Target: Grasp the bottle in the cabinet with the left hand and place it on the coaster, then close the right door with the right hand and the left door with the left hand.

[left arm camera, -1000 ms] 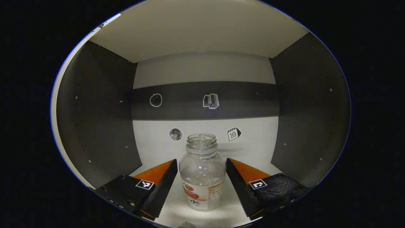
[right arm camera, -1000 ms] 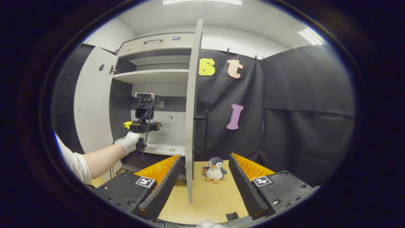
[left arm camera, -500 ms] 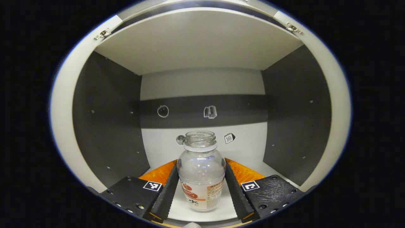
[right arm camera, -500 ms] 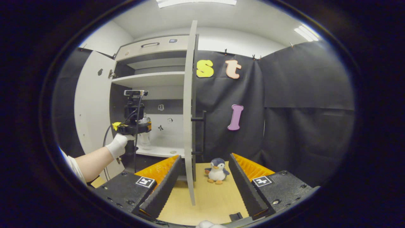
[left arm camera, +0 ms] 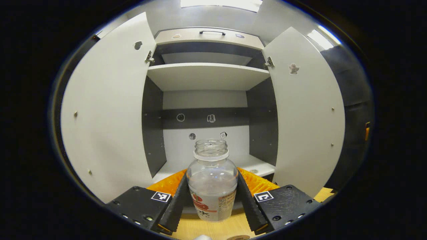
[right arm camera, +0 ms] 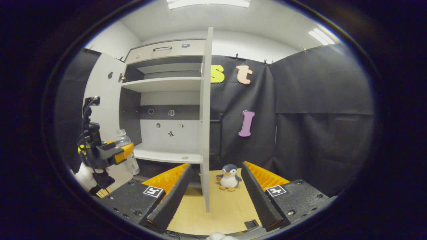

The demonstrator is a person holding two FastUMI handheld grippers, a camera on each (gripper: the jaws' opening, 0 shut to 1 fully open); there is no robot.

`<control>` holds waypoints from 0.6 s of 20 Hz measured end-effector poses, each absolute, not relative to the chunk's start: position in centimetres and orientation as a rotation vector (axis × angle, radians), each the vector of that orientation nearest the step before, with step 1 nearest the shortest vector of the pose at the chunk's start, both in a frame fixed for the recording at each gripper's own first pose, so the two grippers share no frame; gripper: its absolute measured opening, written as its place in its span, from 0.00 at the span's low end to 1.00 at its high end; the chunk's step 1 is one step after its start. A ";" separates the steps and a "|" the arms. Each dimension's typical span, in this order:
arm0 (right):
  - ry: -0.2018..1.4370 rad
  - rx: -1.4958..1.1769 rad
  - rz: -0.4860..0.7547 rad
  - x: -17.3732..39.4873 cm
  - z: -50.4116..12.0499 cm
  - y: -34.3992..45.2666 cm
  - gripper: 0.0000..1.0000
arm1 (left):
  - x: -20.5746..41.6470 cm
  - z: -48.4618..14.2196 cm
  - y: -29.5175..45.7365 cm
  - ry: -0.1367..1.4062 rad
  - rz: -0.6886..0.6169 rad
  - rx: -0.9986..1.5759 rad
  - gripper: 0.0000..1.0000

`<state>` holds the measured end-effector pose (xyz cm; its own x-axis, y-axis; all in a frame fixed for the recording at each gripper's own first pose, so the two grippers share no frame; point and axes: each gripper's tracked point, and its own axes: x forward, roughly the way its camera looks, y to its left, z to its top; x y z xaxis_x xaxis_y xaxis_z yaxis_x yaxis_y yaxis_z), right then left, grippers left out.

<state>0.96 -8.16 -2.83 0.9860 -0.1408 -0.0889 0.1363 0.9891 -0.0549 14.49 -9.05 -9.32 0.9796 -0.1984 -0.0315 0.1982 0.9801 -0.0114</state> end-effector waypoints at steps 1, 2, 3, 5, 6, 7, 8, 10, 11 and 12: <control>0.089 -0.050 -0.140 0.6 -2.8 -7.9 0.97 | 13.2 -11.0 -8.9 0.050 -0.202 -0.017 0.76; 0.088 -0.056 -0.143 0.2 -2.7 -7.7 0.98 | 12.1 -12.6 -8.9 0.067 -0.210 -0.031 0.75; 0.089 -0.064 -0.145 -0.2 -2.8 -7.5 0.97 | 10.9 -14.4 -9.1 0.089 -0.221 -0.038 0.75; 0.088 -0.078 -0.152 -0.7 -2.7 -7.5 0.97 | 9.1 -17.6 -9.4 0.125 -0.240 -0.051 0.79; 0.088 -0.084 -0.158 -0.9 -2.7 -7.5 0.97 | 8.3 -19.1 -9.8 0.136 -0.251 -0.065 0.76; 0.089 -0.089 -0.163 -1.1 -2.6 -7.6 0.97 | 7.7 -20.7 -10.2 0.153 -0.266 -0.078 0.76; 0.090 -0.093 -0.168 -1.2 -2.6 -7.7 0.97 | 7.2 -22.2 -10.6 0.176 -0.275 -0.084 0.76; 0.096 -0.104 -0.175 -1.3 -2.7 -7.7 0.97 | 6.5 -24.6 -11.6 0.187 -0.304 -0.096 0.76; 0.103 -0.115 -0.175 -1.3 -2.8 -7.7 0.97 | 6.3 -25.6 -12.3 0.195 -0.323 -0.106 0.76; 0.111 -0.130 -0.176 -1.4 -3.1 -7.6 0.97 | 6.2 -26.5 -13.1 0.201 -0.345 -0.123 0.79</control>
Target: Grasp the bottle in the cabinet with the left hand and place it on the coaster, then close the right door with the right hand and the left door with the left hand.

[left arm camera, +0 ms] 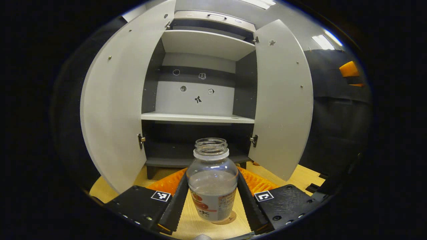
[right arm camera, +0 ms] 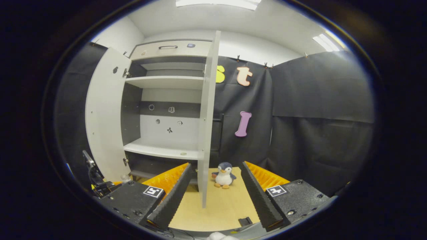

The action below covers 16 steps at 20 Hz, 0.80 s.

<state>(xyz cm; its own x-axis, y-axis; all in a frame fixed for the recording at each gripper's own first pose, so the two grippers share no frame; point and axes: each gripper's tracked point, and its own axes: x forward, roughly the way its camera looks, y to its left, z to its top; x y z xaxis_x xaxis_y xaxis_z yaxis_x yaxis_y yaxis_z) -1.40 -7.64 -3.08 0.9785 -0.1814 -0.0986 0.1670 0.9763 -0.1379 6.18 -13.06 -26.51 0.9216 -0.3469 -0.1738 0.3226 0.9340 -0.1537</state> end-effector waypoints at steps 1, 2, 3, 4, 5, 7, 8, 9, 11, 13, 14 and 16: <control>0.115 -0.141 -0.181 -1.4 -3.2 -7.7 0.97 | 6.1 -27.6 -13.7 0.218 -0.362 -0.138 0.76; 0.119 -0.149 -0.183 -1.4 -3.3 -7.9 0.98 | 6.1 -28.8 -14.1 0.238 -0.365 -0.144 0.76; 0.128 -0.156 -0.184 -1.4 -3.4 -7.8 0.98 | 6.1 -30.0 -14.3 0.255 -0.365 -0.150 0.76; 0.134 -0.164 -0.187 -1.4 -3.6 -7.9 0.98 | 6.3 -30.8 -14.6 0.268 -0.368 -0.162 0.76; 0.142 -0.175 -0.189 -1.4 -3.7 -8.0 0.98 | 6.6 -31.7 -14.7 0.278 -0.361 -0.164 0.76; 0.153 -0.193 -0.198 -1.4 -4.0 -8.4 0.98 | 7.0 -33.2 -15.1 0.295 -0.363 -0.161 0.76; 0.160 -0.199 -0.205 -1.3 -4.1 -8.8 0.98 | 7.5 -33.6 -15.1 0.286 -0.359 -0.150 0.76; 0.171 -0.205 -0.209 -1.3 -4.3 -9.0 0.98 | 7.8 -34.1 -15.3 0.294 -0.362 -0.141 0.76; 0.186 -0.213 -0.215 -1.1 -4.6 -9.4 0.97 | 7.9 -34.6 -15.9 0.293 -0.366 -0.142 0.76; 0.200 -0.219 -0.216 -0.9 -4.9 -9.5 0.97 | 8.5 -34.8 -16.2 0.285 -0.370 -0.133 0.76; 0.208 -0.221 -0.216 -0.8 -5.2 -9.6 0.97 | 8.8 -35.0 -16.5 0.287 -0.373 -0.128 0.76; 0.218 -0.218 -0.215 -0.6 -5.4 -9.5 0.97 | 9.0 -35.6 -17.0 0.290 -0.378 -0.114 0.76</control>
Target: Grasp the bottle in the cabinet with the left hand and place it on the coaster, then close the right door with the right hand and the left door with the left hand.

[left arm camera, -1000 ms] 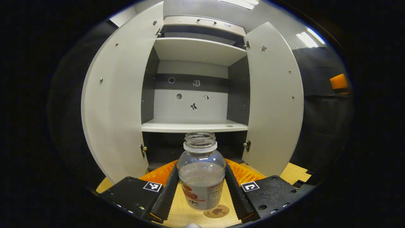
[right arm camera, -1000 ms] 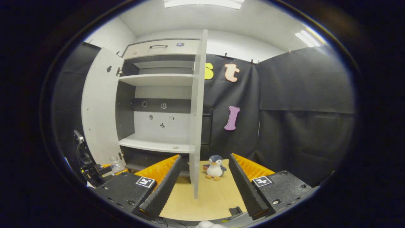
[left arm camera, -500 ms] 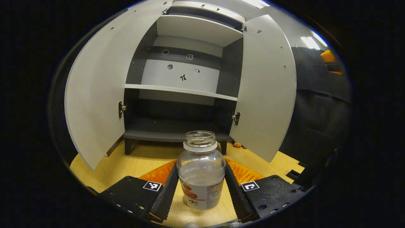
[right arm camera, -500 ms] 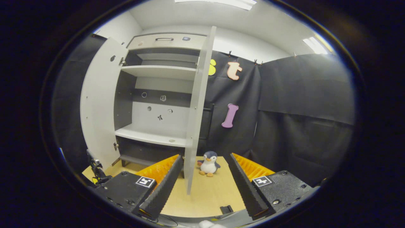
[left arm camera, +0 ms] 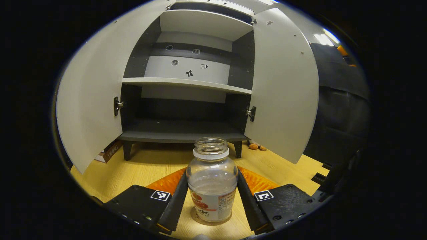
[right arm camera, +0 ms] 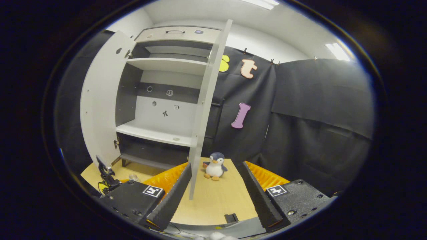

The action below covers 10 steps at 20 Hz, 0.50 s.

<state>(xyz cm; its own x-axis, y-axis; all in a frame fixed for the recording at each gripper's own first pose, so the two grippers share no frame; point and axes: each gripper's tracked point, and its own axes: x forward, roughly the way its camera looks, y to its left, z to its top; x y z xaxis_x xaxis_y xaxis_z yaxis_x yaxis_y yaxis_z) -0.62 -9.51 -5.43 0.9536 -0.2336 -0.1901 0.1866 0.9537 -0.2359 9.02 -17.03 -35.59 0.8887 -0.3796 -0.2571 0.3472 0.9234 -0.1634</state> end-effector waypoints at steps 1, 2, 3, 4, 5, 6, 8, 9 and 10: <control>0.222 -0.220 -0.214 -0.6 -5.5 -9.5 0.97 | 8.9 -35.9 -17.1 0.293 -0.378 -0.109 0.76; 0.224 -0.224 -0.214 -0.5 -5.6 -9.5 0.98 | 8.9 -36.2 -17.3 0.297 -0.383 -0.109 0.76; 0.228 -0.230 -0.214 -0.5 -5.7 -9.4 0.97 | 8.7 -36.6 -17.4 0.304 -0.386 -0.105 0.76; 0.230 -0.235 -0.214 -0.4 -5.7 -9.4 0.97 | 8.5 -36.8 -17.4 0.302 -0.389 -0.097 0.76; 0.229 -0.238 -0.213 -0.4 -5.7 -9.5 0.97 | 8.3 -37.1 -17.4 0.302 -0.386 -0.087 0.76; 0.230 -0.240 -0.214 -0.3 -5.6 -9.4 0.98 | 8.2 -37.2 -17.6 0.295 -0.389 -0.083 0.76; 0.232 -0.243 -0.213 -0.3 -5.7 -9.5 0.98 | 8.0 -37.2 -17.7 0.285 -0.394 -0.065 0.76; 0.235 -0.245 -0.212 -0.3 -5.8 -9.4 0.98 | 8.0 -37.0 -17.7 0.270 -0.392 -0.058 0.76; 0.237 -0.247 -0.211 -0.3 -5.8 -9.5 0.97 | 7.9 -37.0 -17.7 0.273 -0.386 -0.053 0.77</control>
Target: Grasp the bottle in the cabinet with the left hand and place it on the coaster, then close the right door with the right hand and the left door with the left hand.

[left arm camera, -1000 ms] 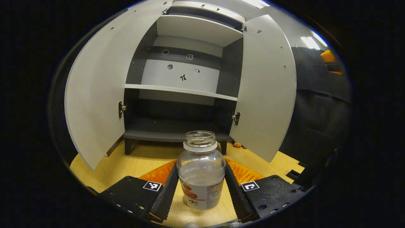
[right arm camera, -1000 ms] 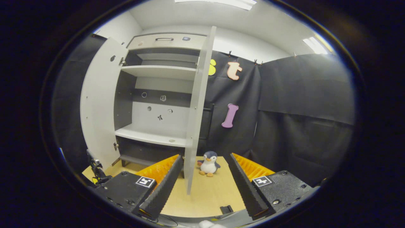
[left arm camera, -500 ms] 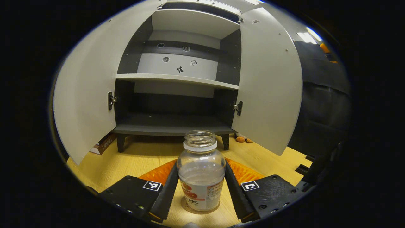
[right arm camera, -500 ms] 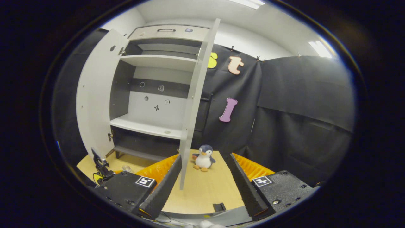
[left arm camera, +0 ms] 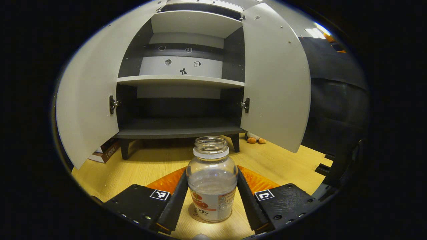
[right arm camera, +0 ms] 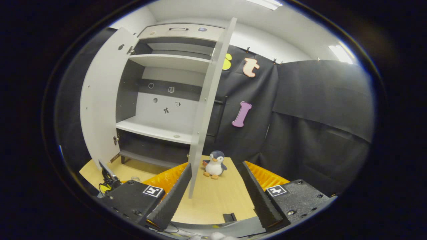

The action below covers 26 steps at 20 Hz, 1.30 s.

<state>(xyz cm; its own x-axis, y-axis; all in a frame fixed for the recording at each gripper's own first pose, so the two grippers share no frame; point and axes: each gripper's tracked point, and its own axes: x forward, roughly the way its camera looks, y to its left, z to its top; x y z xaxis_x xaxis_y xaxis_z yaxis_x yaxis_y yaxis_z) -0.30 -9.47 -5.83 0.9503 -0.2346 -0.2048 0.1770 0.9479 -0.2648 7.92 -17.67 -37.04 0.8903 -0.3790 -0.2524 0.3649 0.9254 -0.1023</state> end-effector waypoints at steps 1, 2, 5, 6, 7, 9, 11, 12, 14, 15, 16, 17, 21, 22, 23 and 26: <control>0.237 -0.247 -0.210 -0.4 -5.8 -9.4 0.98 | 7.8 -37.1 -17.7 0.275 -0.382 -0.049 0.78; 0.240 -0.248 -0.210 -0.4 -5.9 -9.4 0.98 | 7.7 -37.3 -17.7 0.281 -0.381 -0.039 0.78; 0.245 -0.253 -0.207 -0.6 -6.0 -9.6 0.98 | 7.5 -36.9 -17.9 0.264 -0.390 -0.006 0.81; 0.244 -0.252 -0.208 -0.7 -5.9 -9.7 0.98 | 7.4 -36.7 -17.9 0.259 -0.390 -0.003 0.81; 0.244 -0.250 -0.209 -0.8 -6.0 -9.8 0.98 | 7.5 -36.5 -18.0 0.254 -0.393 0.000 0.81; 0.244 -0.246 -0.209 -1.0 -6.0 -10.0 0.98 | 7.4 -36.4 -18.1 0.256 -0.392 0.006 0.81; 0.246 -0.244 -0.207 -1.1 -6.1 -10.2 0.98 | 7.4 -35.9 -18.2 0.247 -0.391 0.008 0.82; 0.244 -0.244 -0.208 -1.2 -6.0 -10.2 0.98 | 7.4 -35.7 -18.1 0.242 -0.391 0.011 0.87; 0.240 -0.241 -0.207 -1.3 -5.9 -10.2 0.98 | 7.7 -35.0 -17.9 0.222 -0.385 0.014 0.96; 0.241 -0.240 -0.207 -1.4 -6.1 -10.3 0.98 | 7.7 -34.9 -17.8 0.221 -0.379 0.017 0.96; 0.240 -0.238 -0.206 -1.5 -6.0 -10.3 0.97 | 7.9 -34.6 -17.5 0.216 -0.371 0.021 0.97; 0.238 -0.234 -0.204 -1.5 -6.0 -10.3 0.97 | 8.0 -34.1 -17.4 0.211 -0.366 0.021 0.97; 0.229 -0.219 -0.198 -1.6 -5.9 -10.3 0.97 | 8.4 -31.2 -17.2 0.163 -0.362 0.013 0.97; 0.226 -0.212 -0.198 -1.7 -5.8 -10.2 0.97 | 8.4 -30.2 -17.3 0.150 -0.364 0.012 0.97; 0.222 -0.206 -0.196 -1.6 -5.7 -10.3 0.97 | 8.4 -29.2 -17.3 0.136 -0.363 0.012 0.96; 0.202 -0.188 -0.195 -1.7 -5.2 -10.4 0.97 | 8.3 -25.9 -16.8 0.099 -0.342 0.024 0.96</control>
